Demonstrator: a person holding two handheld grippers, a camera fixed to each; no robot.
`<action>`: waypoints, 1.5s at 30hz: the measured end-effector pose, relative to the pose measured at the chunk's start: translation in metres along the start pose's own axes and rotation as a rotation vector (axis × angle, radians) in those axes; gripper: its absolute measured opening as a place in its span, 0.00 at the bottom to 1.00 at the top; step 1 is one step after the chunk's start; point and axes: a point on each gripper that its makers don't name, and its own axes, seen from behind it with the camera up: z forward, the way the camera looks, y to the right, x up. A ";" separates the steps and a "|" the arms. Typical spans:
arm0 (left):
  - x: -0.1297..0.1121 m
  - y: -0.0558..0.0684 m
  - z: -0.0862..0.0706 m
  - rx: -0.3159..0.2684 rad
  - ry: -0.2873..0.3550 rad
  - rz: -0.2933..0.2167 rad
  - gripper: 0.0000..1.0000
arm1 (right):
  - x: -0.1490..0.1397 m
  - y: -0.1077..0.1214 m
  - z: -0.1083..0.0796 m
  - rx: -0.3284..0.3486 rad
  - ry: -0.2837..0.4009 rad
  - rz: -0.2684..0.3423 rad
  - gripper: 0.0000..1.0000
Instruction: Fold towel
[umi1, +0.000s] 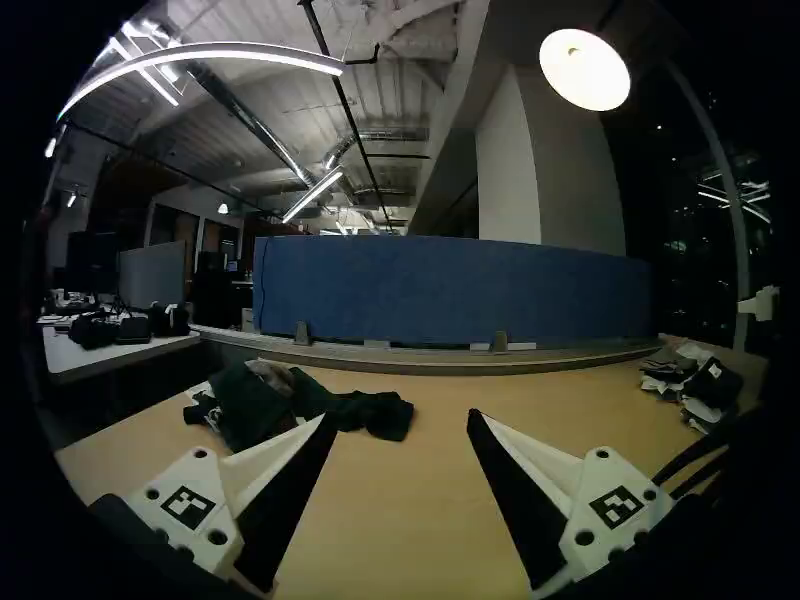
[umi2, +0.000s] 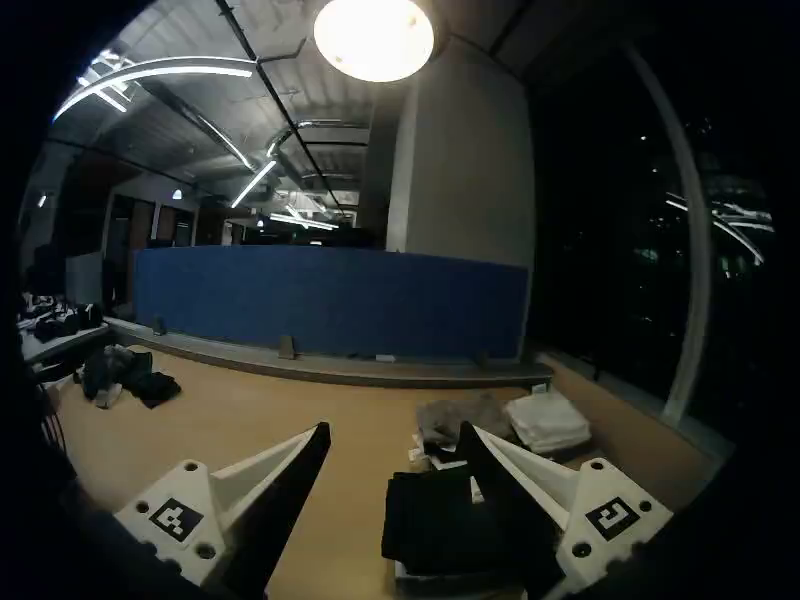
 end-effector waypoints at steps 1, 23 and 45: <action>-0.002 0.002 0.000 0.000 0.000 0.001 0.97 | 0.000 -0.002 0.001 0.005 -0.003 -0.003 1.00; -0.025 0.002 0.015 -0.008 0.021 0.022 0.97 | -0.011 -0.020 0.017 0.030 -0.022 -0.031 1.00; -0.028 0.005 0.017 -0.012 0.021 0.046 0.97 | 0.015 -0.022 0.024 0.064 0.045 0.020 1.00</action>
